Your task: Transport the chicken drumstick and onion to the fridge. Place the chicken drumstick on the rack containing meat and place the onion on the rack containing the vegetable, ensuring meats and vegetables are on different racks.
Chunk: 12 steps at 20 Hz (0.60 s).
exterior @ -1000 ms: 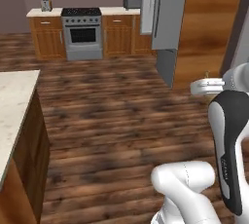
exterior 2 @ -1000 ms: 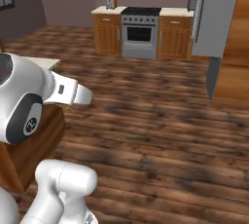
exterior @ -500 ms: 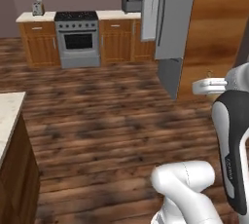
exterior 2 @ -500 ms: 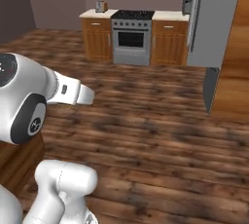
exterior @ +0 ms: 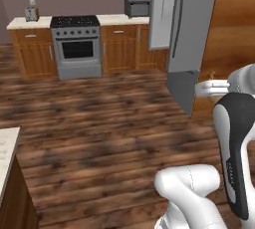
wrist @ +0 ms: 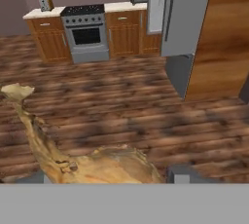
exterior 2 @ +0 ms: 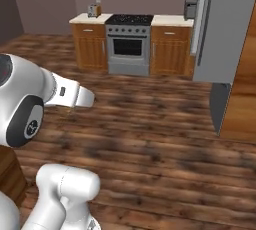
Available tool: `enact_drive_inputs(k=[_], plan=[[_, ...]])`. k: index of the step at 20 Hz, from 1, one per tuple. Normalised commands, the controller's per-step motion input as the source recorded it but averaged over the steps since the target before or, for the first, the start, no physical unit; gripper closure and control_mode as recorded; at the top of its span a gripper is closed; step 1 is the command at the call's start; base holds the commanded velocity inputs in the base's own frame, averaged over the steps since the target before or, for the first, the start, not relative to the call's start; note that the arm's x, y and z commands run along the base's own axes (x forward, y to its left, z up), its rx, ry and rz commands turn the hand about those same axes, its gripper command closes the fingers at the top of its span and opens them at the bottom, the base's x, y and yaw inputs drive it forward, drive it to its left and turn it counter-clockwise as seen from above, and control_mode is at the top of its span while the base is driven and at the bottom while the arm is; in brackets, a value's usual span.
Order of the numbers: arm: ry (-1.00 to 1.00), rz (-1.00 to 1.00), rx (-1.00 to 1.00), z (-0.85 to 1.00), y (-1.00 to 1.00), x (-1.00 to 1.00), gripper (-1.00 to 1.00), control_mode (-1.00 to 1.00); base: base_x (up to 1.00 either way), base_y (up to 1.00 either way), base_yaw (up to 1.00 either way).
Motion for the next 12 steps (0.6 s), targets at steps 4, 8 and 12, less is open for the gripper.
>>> enact_drive_inputs(k=[4,8,12], plan=[[0.0,0.0,0.0,0.0,0.0,0.0,1.0,1.0,1.0,0.0,-0.1],[0.0,0.0,0.0,0.0,0.0,0.0,1.0,1.0,1.0,0.11,-0.14],[0.0,0.0,0.0,0.0,0.0,0.0,1.0,1.0,1.0,0.19,-0.15]])
